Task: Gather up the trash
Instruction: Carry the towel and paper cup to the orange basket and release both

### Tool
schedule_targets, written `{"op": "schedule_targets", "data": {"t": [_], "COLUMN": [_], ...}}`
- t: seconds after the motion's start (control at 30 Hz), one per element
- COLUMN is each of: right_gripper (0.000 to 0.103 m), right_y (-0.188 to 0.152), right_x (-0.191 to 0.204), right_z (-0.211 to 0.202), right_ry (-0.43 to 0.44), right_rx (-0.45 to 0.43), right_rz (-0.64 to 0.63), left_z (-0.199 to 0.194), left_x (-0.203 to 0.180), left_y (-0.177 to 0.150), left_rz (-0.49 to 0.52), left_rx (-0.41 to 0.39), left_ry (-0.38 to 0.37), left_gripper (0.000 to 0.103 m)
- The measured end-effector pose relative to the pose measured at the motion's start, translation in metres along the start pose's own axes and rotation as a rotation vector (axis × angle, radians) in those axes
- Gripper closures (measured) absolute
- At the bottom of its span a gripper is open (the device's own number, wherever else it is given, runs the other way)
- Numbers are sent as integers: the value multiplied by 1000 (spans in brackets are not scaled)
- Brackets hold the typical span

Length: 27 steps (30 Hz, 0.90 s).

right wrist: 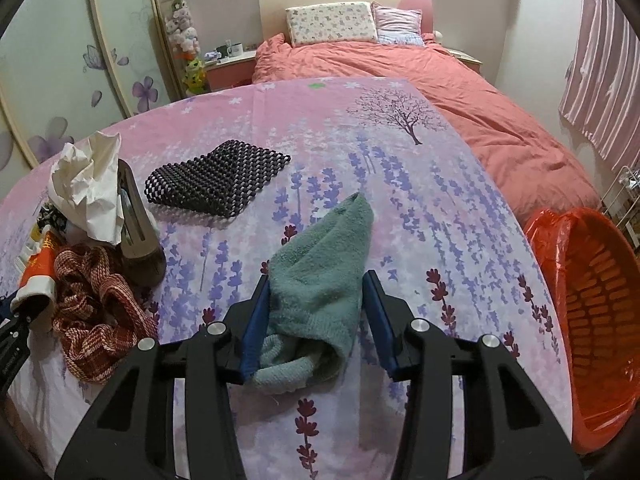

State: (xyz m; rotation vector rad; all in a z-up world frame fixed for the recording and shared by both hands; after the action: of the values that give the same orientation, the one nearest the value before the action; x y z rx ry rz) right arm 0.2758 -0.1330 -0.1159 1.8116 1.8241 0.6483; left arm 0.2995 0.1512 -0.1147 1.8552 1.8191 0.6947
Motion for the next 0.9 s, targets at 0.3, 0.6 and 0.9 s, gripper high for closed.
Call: {"op": "schedule_targets", "data": {"t": [0.3, 0.6, 0.9], "right_gripper": [56, 27, 36], "right_y": [-2, -6, -8], "right_x": [-6, -16, -11], "right_z": [-3, -3, -8], "right_ry": [-14, -80, -72], "right_rx": [2, 25, 17], "right_rz": [-10, 53, 27], "left_z": [3, 3, 7], "left_x": [-7, -8, 15], "left_y": [0, 0, 3], "left_rz": [33, 26, -69], "left_rx": [-7, -5, 17], "left_ry": [61, 65, -7], "left_gripper": [70, 67, 57]}}
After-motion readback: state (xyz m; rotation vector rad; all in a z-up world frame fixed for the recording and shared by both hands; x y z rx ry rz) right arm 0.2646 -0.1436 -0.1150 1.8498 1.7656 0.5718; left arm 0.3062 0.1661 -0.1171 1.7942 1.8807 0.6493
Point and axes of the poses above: each gripper's, at about its wrist camera, not at the fingertips, and z roughly the way its jaws point, x to its left, y to its top, the point moved 3 cm from there along z, roughly the way its jaws point, and after that the axes turned 6 degrees about -z, right-handed, at the moved point
